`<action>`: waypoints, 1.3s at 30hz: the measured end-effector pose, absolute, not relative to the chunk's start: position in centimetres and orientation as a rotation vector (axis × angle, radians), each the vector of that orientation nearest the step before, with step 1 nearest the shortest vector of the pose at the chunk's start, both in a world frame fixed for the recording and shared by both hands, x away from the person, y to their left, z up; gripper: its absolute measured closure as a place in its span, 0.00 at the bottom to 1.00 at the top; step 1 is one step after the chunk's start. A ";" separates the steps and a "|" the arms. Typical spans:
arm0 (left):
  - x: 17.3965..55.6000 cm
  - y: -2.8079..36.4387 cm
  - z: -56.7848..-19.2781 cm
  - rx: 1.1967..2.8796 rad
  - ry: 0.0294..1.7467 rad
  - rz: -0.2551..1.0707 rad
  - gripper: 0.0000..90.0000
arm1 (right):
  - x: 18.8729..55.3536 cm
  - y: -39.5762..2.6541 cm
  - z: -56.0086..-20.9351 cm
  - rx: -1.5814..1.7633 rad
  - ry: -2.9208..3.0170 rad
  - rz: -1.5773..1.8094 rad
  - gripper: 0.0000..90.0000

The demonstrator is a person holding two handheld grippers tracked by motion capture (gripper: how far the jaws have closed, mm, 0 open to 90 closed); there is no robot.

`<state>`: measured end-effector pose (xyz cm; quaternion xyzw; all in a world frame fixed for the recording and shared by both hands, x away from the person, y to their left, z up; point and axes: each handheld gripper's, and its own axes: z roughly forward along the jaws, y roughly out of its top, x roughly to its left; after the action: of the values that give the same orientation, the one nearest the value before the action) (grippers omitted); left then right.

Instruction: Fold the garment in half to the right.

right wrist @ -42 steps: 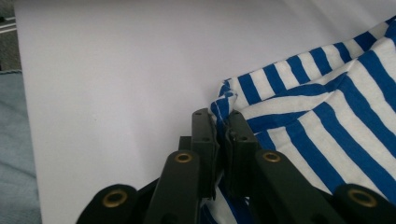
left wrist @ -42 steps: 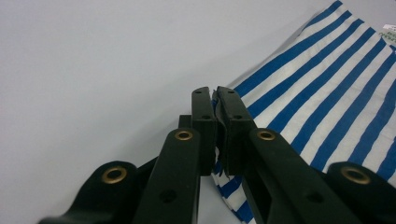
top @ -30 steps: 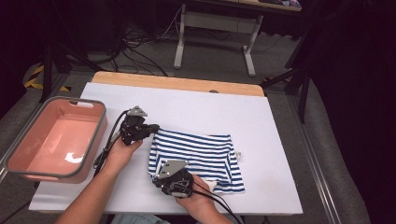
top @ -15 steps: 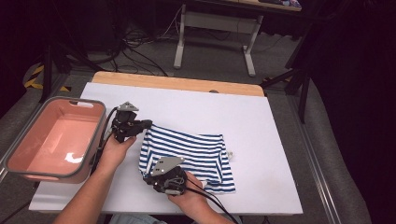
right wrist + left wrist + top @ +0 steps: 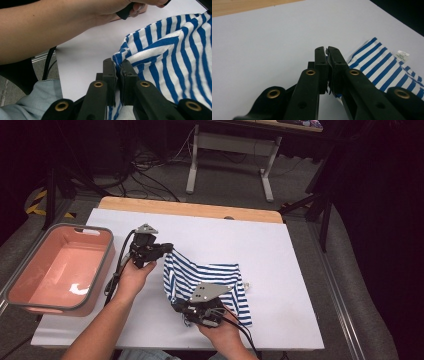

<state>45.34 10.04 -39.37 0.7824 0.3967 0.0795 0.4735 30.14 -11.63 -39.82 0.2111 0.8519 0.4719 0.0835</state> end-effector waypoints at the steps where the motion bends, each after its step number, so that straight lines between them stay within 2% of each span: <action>1: 45.4 9.7 -39.2 1.913 0.967 0.193 0.96 | 30.1 -11.9 -39.7 0.633 2.535 1.408 0.94; 22: 45.8 0.2 -37.6 1.965 0.825 0.188 0.96 | 28.3 -19.4 -39.1 0.813 2.415 1.433 0.94; 39: 47.4 -4.9 -39.5 2.017 0.798 0.113 0.96 | 28.1 -25.0 -40.2 1.036 2.321 1.415 0.94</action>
<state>47.40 -4.88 -39.46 0.8216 0.3249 0.0460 0.4662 28.14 -25.01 -40.21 0.3536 0.7924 0.4833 0.1160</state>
